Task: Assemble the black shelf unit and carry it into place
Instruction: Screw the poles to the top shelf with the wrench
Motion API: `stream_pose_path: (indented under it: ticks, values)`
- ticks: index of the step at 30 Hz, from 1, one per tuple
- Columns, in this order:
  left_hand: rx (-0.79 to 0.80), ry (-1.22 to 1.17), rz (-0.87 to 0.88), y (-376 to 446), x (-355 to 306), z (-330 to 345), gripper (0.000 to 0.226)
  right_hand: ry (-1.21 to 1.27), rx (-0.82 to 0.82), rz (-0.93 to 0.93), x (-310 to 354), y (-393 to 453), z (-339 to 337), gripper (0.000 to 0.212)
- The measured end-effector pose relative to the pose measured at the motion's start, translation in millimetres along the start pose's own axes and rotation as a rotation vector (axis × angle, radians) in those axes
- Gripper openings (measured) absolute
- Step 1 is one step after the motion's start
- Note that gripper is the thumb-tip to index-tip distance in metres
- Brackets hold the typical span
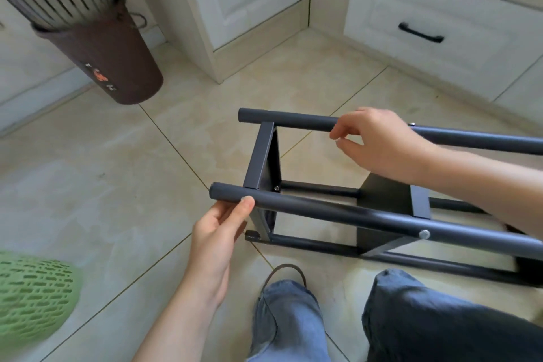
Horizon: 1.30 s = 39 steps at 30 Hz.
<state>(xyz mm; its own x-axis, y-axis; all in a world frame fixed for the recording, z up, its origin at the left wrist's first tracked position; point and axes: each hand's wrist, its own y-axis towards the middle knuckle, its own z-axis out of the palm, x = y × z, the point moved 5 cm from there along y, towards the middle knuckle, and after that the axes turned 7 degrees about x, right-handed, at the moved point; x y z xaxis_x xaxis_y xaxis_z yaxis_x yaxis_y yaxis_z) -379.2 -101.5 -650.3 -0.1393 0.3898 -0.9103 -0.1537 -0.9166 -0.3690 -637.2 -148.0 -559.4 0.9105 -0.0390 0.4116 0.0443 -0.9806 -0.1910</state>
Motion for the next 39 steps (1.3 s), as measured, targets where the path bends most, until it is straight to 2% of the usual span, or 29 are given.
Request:
stream_pose_path:
  ticks: [3,8,12,16,18,21,23,27,34,39]
  values:
    - [-0.032,0.041,-0.039,-2.7,-4.2,5.9,0.016,-0.101,-0.063,0.017,-19.0,-4.1,-5.4,0.027]
    - [-0.078,0.063,-0.072,-3.8,-11.3,16.2,0.015,-0.157,-0.057,0.150,-51.3,0.8,-12.5,0.041]
    - [-0.080,0.106,-0.103,-1.4,-14.3,25.7,0.013,-0.139,0.019,0.173,-69.1,7.0,-11.1,0.028]
    - [-0.071,0.105,-0.153,3.0,-10.2,38.7,0.010,-0.155,-0.002,0.165,-79.2,14.5,-8.6,0.022]
    - [-0.074,0.095,-0.147,4.8,-7.6,44.6,0.018,-0.169,-0.016,0.157,-82.6,18.4,-4.8,0.021]
    - [-0.098,0.082,-0.158,8.0,-3.3,51.4,0.046,-0.153,-0.045,0.136,-85.4,20.3,-0.9,0.022]
    - [-0.136,0.053,-0.165,11.9,-2.0,53.8,0.056,-0.149,-0.062,0.125,-85.5,20.5,0.0,0.023]
    - [-0.201,-0.017,-0.141,17.2,-2.3,57.7,0.047,-0.159,-0.075,0.105,-86.2,20.1,-1.6,0.023]
    - [-0.179,0.010,-0.027,24.8,-44.0,73.8,0.039,-0.114,-0.149,0.071,-77.3,16.2,-43.9,0.019]
    - [-0.153,0.032,0.159,23.6,-113.6,87.5,0.054,-0.041,-0.283,0.044,-53.4,3.0,-107.3,0.017]
